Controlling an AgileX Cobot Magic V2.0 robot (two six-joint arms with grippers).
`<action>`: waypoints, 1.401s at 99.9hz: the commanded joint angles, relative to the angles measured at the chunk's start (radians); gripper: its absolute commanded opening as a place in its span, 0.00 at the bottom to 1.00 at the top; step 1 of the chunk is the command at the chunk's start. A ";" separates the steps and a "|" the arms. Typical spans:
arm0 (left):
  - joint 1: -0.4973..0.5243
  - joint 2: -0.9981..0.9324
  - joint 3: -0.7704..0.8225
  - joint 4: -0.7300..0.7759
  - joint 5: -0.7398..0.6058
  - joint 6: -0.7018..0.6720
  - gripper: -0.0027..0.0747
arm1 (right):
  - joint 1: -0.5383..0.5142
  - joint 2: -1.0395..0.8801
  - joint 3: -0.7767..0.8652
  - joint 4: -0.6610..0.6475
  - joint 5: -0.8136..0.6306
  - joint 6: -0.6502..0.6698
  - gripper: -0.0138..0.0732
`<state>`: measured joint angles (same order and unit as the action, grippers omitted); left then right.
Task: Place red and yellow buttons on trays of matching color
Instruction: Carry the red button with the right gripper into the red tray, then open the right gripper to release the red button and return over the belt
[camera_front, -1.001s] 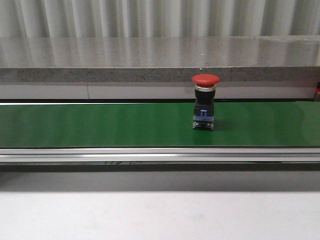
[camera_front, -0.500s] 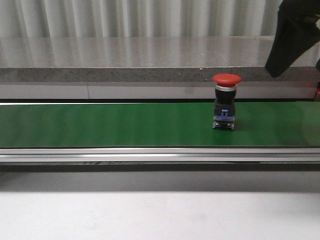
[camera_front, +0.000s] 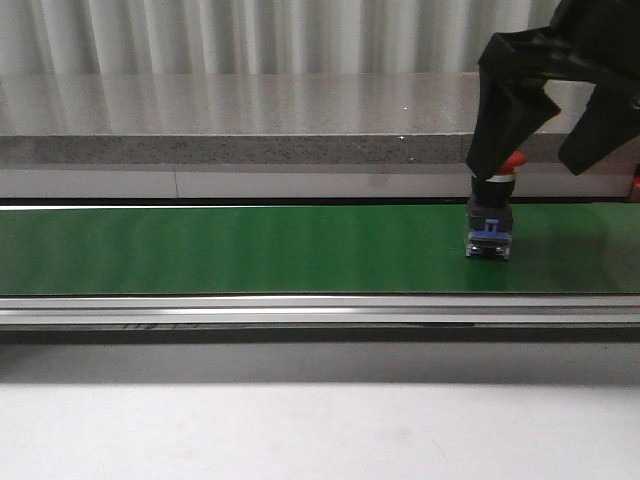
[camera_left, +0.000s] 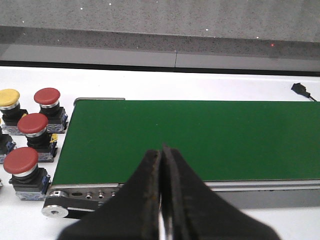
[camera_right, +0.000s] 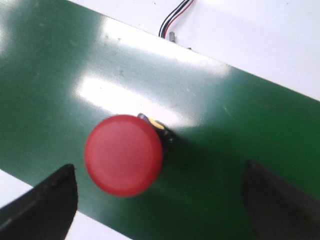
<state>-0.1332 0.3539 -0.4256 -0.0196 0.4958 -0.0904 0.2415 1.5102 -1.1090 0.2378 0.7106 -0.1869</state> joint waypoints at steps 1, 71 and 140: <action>-0.008 0.006 -0.028 -0.002 -0.078 0.001 0.01 | 0.004 -0.011 -0.046 0.016 -0.048 -0.013 0.91; -0.008 0.006 -0.028 -0.002 -0.078 0.001 0.01 | -0.262 0.027 -0.205 0.008 0.059 -0.013 0.39; -0.008 0.006 -0.028 -0.002 -0.078 0.001 0.01 | -0.710 0.276 -0.231 0.016 -0.260 -0.001 0.39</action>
<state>-0.1332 0.3539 -0.4256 -0.0196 0.4958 -0.0904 -0.4614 1.8019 -1.3074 0.2383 0.5296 -0.1869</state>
